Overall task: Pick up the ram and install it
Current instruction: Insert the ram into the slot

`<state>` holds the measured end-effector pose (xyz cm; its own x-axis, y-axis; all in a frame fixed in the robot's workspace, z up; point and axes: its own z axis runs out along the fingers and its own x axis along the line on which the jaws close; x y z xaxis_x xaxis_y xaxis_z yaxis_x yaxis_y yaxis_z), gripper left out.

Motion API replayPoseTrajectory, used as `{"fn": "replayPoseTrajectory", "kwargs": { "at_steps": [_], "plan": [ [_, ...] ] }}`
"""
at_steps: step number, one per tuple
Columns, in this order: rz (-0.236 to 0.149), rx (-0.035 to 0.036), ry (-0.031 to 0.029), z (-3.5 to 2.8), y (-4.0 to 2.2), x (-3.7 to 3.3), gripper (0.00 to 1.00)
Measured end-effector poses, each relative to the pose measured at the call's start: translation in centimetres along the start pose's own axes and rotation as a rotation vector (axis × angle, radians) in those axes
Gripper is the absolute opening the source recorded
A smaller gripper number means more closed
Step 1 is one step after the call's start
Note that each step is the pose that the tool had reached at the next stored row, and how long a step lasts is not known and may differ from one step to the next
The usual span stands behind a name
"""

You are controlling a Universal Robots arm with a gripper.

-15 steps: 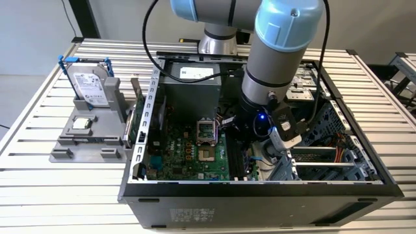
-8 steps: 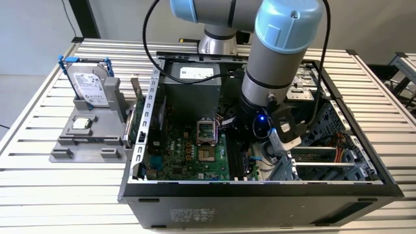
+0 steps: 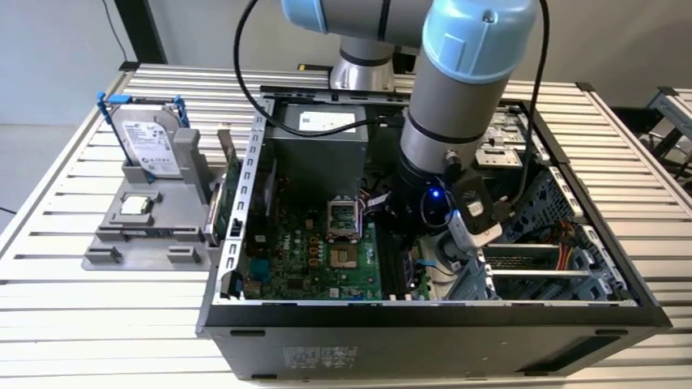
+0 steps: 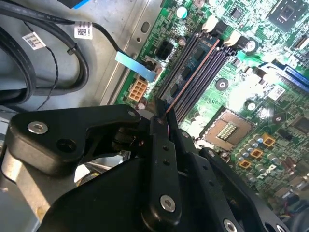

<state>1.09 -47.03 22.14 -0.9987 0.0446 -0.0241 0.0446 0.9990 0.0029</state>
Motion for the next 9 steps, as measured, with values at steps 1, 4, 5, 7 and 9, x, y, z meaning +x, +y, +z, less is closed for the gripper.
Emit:
{"fn": "replayPoseTrajectory", "kwargs": {
  "at_steps": [1, 4, 5, 7, 9],
  "plan": [
    [-0.006, 0.0010, 0.0000, -0.01, 0.00, 0.03, 0.00],
    [-0.018, 0.0037, 0.0005, -0.01, 0.02, 0.07, 0.00],
    [-0.019, 0.0042, 0.0005, -0.01, 0.06, 0.08, 0.00],
    [-0.019, 0.0047, 0.0005, 0.01, 0.14, 0.08, 0.00],
    [-0.019, 0.0050, 0.0005, 0.06, 0.17, 0.09, 0.00]
  ]
}}
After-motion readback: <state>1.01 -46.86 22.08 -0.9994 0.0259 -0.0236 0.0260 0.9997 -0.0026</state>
